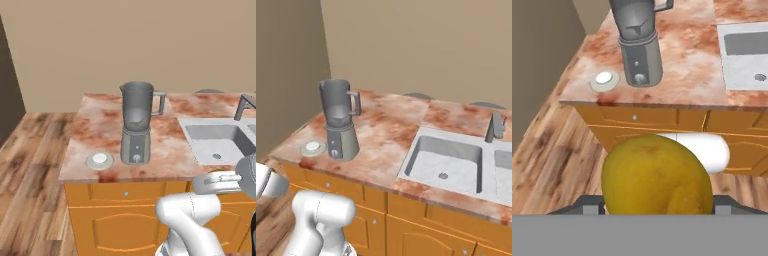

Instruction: Grab the onion and lemon from the fridge, place them in the blender, close the lid, and turn on the blender to create a marinade.

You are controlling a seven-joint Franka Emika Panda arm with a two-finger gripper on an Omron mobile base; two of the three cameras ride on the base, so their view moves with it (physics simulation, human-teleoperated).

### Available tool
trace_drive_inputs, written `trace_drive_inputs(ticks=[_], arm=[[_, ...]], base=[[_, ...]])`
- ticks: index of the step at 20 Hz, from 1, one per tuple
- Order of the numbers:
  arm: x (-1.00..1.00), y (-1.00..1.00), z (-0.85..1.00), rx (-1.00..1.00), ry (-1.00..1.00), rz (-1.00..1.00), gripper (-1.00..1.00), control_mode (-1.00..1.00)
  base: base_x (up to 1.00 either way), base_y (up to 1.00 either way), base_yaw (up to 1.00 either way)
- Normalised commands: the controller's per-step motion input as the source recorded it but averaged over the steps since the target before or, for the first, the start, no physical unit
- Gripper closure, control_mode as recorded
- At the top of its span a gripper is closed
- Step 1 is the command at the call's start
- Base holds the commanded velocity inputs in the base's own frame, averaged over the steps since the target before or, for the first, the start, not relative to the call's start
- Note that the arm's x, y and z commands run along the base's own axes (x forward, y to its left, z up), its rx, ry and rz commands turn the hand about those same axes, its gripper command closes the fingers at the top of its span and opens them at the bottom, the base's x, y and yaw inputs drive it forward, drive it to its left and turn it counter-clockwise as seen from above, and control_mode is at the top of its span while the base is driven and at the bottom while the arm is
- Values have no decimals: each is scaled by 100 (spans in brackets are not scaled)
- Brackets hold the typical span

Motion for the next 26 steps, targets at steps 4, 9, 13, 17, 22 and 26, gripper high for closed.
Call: trace_drive_inputs(ticks=[4,9,13,17,22,26], arm=[[0,0,0,0,0,0,100,100],[0,0,0,0,0,0,100,100],[0,0,0,0,0,0,100,100],[0,0,0,0,0,0,100,100],[0,0,0,0,0,0,100,100],[31,-10,82,1,0,-2,100,-100]], base=[[29,33,-42],[44,58,-33],[41,64,-20],[47,51,-15],[44,2,-5],[0,0,0]])
